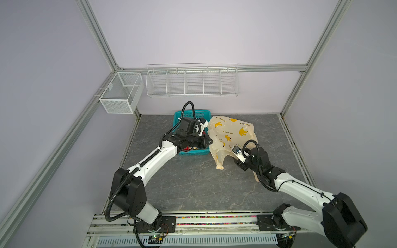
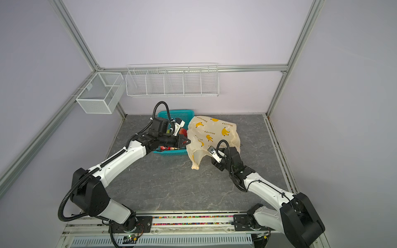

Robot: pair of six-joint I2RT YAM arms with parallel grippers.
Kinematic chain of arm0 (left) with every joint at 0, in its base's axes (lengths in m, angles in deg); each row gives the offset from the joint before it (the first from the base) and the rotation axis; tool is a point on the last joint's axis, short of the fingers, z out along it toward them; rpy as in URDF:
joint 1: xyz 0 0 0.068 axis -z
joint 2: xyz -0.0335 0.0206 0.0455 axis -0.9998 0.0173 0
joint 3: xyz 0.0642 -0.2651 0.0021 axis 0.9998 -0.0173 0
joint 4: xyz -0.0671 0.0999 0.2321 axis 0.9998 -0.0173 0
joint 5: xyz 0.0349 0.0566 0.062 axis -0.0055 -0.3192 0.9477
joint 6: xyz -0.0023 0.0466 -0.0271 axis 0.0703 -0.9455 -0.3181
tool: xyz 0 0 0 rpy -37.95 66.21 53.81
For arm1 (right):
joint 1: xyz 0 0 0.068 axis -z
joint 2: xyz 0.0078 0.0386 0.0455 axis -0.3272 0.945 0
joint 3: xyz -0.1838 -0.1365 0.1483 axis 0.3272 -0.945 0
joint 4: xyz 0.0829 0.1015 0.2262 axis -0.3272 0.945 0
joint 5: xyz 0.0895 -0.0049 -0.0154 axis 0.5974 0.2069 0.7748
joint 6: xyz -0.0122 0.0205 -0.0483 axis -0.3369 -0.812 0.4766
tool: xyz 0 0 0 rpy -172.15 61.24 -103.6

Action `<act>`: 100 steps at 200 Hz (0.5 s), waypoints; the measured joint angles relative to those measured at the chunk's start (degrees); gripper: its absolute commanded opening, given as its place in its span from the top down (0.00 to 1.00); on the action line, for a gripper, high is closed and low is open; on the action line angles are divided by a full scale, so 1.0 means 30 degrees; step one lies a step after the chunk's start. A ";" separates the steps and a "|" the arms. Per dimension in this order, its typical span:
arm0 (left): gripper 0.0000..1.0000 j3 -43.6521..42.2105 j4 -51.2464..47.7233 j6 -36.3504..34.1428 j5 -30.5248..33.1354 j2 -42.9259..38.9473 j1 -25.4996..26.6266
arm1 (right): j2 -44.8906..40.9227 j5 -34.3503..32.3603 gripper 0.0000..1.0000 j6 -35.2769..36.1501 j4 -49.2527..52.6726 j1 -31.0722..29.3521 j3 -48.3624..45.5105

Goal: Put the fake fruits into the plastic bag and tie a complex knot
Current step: 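Lift the bag with both grippers, pulling its mouth open upward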

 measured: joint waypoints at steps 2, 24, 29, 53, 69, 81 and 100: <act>1.00 0.0000 -0.0007 -0.0007 0.0000 0.0000 0.0000 | 0.0117 -0.0007 0.41 0.0051 -0.0044 0.0000 0.0036; 1.00 0.0000 -0.0007 -0.0015 -0.0138 0.0000 0.0000 | 0.1188 -0.0335 0.46 0.0561 -0.0306 0.0000 0.0364; 1.00 0.0000 0.0000 -0.0015 -0.0160 0.0000 0.0000 | 0.1413 -0.0430 0.47 0.0663 -0.0364 0.0000 0.0437; 1.00 0.0000 0.0000 -0.0022 -0.0219 0.0000 0.0000 | 0.2208 -0.0503 0.46 0.0809 -0.0627 0.0000 0.0736; 1.00 0.0000 -0.0007 -0.0066 -0.0219 0.0000 0.0000 | 0.2222 -0.0423 0.41 0.0801 -0.0750 0.0000 0.0736; 1.00 0.0000 0.0000 -0.0087 -0.0219 0.0000 0.0000 | 0.2215 -0.0415 0.41 0.0816 -0.0882 0.0000 0.0736; 1.00 0.0000 0.0000 -0.0087 -0.0219 0.0000 0.0000 | 0.2142 -0.0437 0.42 0.0809 -0.0991 0.0022 0.0736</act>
